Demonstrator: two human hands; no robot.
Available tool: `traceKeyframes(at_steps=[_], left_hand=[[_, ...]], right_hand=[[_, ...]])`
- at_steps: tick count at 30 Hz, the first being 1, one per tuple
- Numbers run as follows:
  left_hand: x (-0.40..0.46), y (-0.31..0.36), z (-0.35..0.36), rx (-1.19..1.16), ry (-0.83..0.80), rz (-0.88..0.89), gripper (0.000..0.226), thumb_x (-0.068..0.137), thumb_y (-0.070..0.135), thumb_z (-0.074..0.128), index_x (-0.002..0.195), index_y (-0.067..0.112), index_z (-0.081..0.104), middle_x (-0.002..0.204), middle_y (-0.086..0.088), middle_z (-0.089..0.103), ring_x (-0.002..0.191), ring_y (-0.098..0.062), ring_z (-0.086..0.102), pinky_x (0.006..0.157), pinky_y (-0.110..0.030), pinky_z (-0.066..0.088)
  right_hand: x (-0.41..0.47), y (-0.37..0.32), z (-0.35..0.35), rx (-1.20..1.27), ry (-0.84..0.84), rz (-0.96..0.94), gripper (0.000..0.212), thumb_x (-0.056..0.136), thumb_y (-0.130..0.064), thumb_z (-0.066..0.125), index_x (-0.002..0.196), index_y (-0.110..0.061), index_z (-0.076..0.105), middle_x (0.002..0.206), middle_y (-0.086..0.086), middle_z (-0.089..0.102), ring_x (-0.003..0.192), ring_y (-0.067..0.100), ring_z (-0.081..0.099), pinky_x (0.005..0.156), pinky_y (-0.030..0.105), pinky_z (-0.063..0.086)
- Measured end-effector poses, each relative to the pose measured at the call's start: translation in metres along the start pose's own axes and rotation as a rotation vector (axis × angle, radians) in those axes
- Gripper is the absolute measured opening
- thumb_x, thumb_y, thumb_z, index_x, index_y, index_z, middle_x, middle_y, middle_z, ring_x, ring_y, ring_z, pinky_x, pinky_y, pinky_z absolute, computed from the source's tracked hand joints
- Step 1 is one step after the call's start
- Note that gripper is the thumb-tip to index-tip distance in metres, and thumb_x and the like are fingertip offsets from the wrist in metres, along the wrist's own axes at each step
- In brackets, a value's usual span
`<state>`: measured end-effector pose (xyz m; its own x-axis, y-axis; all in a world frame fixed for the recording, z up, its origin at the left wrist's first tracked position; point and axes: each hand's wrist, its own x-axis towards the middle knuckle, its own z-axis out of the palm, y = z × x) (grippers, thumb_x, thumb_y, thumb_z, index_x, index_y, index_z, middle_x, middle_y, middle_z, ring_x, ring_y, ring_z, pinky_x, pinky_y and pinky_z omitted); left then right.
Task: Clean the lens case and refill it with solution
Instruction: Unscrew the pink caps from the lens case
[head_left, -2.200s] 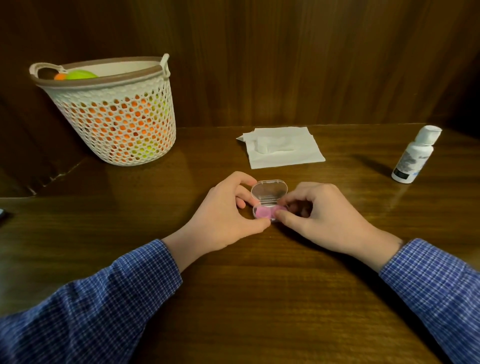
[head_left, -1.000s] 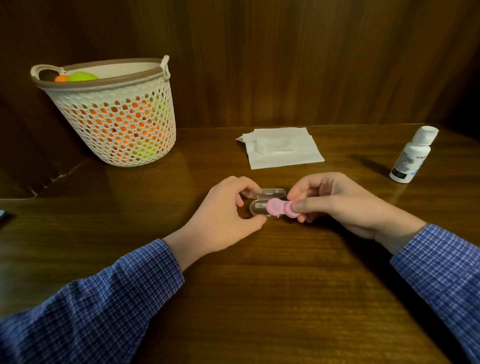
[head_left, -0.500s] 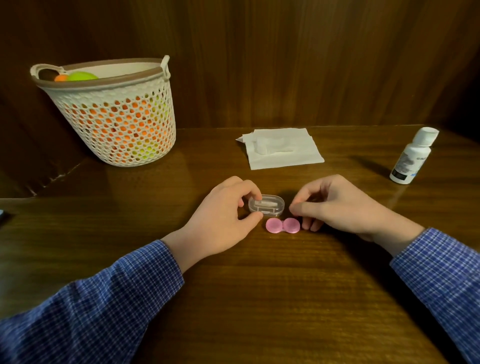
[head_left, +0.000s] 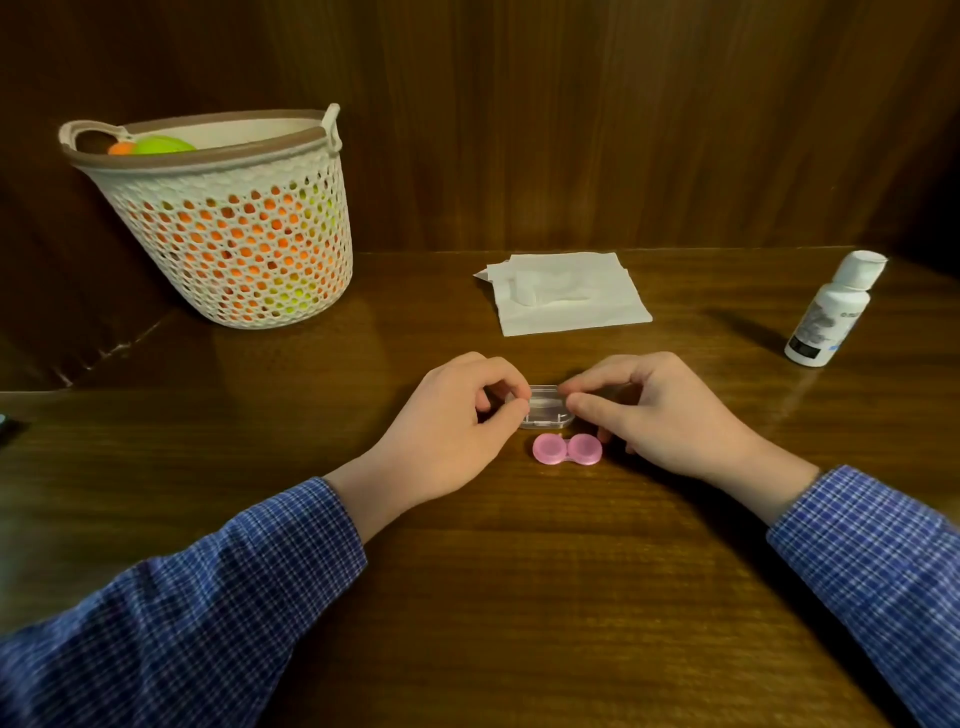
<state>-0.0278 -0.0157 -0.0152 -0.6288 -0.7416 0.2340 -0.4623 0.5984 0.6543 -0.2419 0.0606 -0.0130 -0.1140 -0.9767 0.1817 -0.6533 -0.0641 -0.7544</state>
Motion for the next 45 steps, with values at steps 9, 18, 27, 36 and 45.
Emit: traceKeyframes(at_steps=[9, 18, 27, 36, 45], left_hand=[[0.003, -0.001, 0.001, 0.011, -0.004, -0.011, 0.014, 0.099, 0.025, 0.063, 0.109, 0.034, 0.068, 0.100, 0.018, 0.058, 0.082, -0.007, 0.058, 0.063, -0.007, 0.044], [0.009, -0.001, 0.005, 0.022, 0.071, -0.029, 0.016, 0.099, 0.028, 0.062, 0.112, 0.033, 0.071, 0.104, 0.015, 0.061, 0.076, -0.008, 0.058, 0.063, -0.012, 0.042], [0.010, 0.003, 0.002, -0.021, 0.145, -0.027, 0.019, 0.099, 0.032, 0.063, 0.117, 0.034, 0.070, 0.111, 0.016, 0.059, 0.081, -0.008, 0.059, 0.065, -0.012, 0.045], [-0.018, 0.015, -0.001, 0.032, -0.167, 0.275, 0.014, 0.088, 0.031, 0.073, 0.102, 0.034, 0.072, 0.099, 0.017, 0.062, 0.083, -0.014, 0.059, 0.063, -0.019, 0.048], [-0.012, 0.015, 0.002, 0.044, -0.158, 0.251, 0.007, 0.088, 0.030, 0.075, 0.095, 0.031, 0.076, 0.090, 0.013, 0.068, 0.080, -0.013, 0.061, 0.065, -0.023, 0.052]], right_hand=[[0.002, 0.000, 0.004, -0.047, 0.017, -0.019, 0.018, 0.093, -0.025, 0.071, 0.107, -0.032, 0.079, 0.101, -0.020, 0.072, 0.092, 0.002, 0.066, 0.080, 0.018, 0.053], [0.009, 0.001, 0.009, -0.131, 0.087, -0.048, 0.020, 0.096, -0.023, 0.068, 0.113, -0.028, 0.078, 0.102, -0.015, 0.072, 0.091, 0.004, 0.064, 0.083, 0.025, 0.055], [0.002, -0.002, -0.001, -0.062, 0.167, 0.009, 0.021, 0.096, -0.026, 0.068, 0.116, -0.029, 0.074, 0.107, -0.015, 0.068, 0.072, 0.007, 0.069, 0.060, 0.016, 0.056], [-0.029, -0.014, -0.026, -0.193, -0.221, -0.192, 0.016, 0.081, -0.042, 0.079, 0.093, -0.033, 0.075, 0.100, -0.014, 0.070, 0.088, 0.006, 0.067, 0.077, 0.029, 0.059], [-0.028, -0.011, -0.013, -0.176, -0.137, -0.207, 0.031, 0.072, -0.057, 0.077, 0.094, -0.036, 0.074, 0.090, -0.016, 0.070, 0.083, 0.003, 0.064, 0.065, 0.017, 0.053]])
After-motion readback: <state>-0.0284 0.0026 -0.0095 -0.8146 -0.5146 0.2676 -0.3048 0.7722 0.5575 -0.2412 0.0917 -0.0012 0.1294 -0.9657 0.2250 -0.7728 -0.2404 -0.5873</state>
